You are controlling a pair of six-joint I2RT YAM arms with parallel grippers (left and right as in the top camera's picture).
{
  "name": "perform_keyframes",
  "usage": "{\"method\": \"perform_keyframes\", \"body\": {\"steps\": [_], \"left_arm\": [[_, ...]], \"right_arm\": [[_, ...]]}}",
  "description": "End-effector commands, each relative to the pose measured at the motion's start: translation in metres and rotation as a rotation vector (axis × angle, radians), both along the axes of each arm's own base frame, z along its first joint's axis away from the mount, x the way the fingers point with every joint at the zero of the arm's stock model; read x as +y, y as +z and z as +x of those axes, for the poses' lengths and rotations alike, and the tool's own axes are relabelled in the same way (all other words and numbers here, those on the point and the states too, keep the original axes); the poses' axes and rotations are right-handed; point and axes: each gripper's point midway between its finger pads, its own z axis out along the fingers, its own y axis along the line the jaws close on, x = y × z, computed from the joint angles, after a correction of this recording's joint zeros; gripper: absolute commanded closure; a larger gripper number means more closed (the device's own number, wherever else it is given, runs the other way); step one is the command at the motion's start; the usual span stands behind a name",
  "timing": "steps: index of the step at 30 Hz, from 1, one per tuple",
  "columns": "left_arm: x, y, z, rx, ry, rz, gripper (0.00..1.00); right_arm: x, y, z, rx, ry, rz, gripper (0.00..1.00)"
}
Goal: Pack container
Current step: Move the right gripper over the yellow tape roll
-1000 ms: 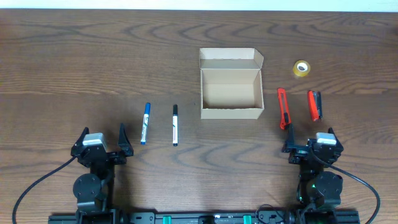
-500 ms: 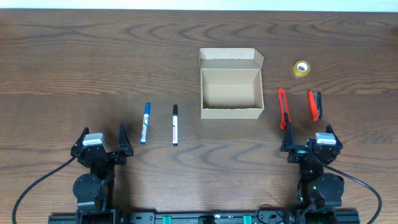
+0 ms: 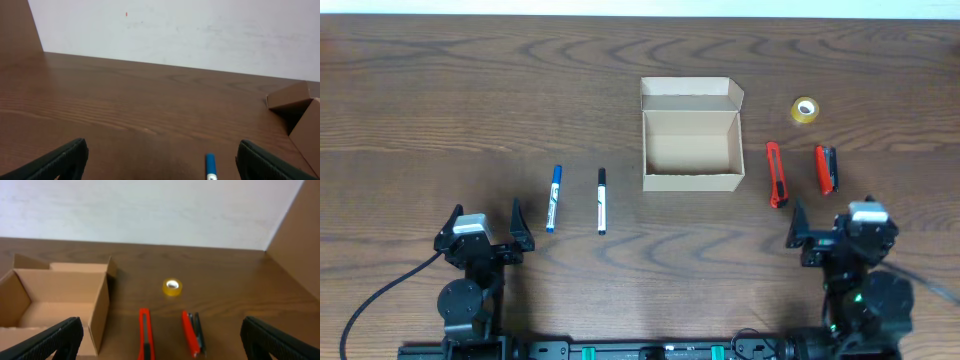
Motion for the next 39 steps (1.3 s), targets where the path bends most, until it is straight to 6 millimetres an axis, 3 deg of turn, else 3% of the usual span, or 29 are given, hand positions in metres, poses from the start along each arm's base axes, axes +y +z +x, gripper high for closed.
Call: {"method": "perform_keyframes", "body": {"steps": [1, 7, 11, 14, 18, 21, 31, 36, 39], "left_arm": [[0.003, -0.017, -0.001, 0.052, 0.019, -0.011, 0.05], [0.003, -0.017, -0.001, 0.052, 0.019, -0.011, 0.05], [0.003, -0.017, -0.001, 0.052, 0.019, -0.011, 0.05], [0.003, -0.017, -0.001, 0.052, 0.019, -0.011, 0.05], [0.003, -0.017, -0.001, 0.052, 0.019, -0.011, 0.05], [0.003, -0.017, -0.001, 0.052, 0.019, -0.011, 0.05], [0.003, -0.017, -0.001, 0.052, 0.019, -0.011, 0.05], [0.003, -0.017, -0.001, 0.052, 0.019, -0.011, 0.05], [0.003, -0.017, -0.001, 0.052, 0.019, -0.011, 0.05]], "right_arm": [[-0.011, 0.027, 0.006, 0.078, -0.078, 0.017, 0.01], [-0.003, 0.058, 0.01, 0.366, -0.057, 0.058, 0.01], [0.028, 0.084, 0.018, 0.423, 0.103, 0.134, 0.01], [0.039, 0.089, 0.025, 0.418, 0.157, 0.158, 0.01], [0.017, 0.087, 0.044, 0.401, 0.02, 0.145, 0.01], [-0.003, 0.08, 0.07, 0.401, -0.092, 0.119, 0.01], [-0.059, 0.016, 0.172, 0.613, -0.17, 0.127, 0.01], [-0.088, 0.005, 0.205, 0.642, -0.232, 0.166, 0.01], [-0.089, 0.002, 0.219, 0.623, -0.213, 0.192, 0.01]]}}
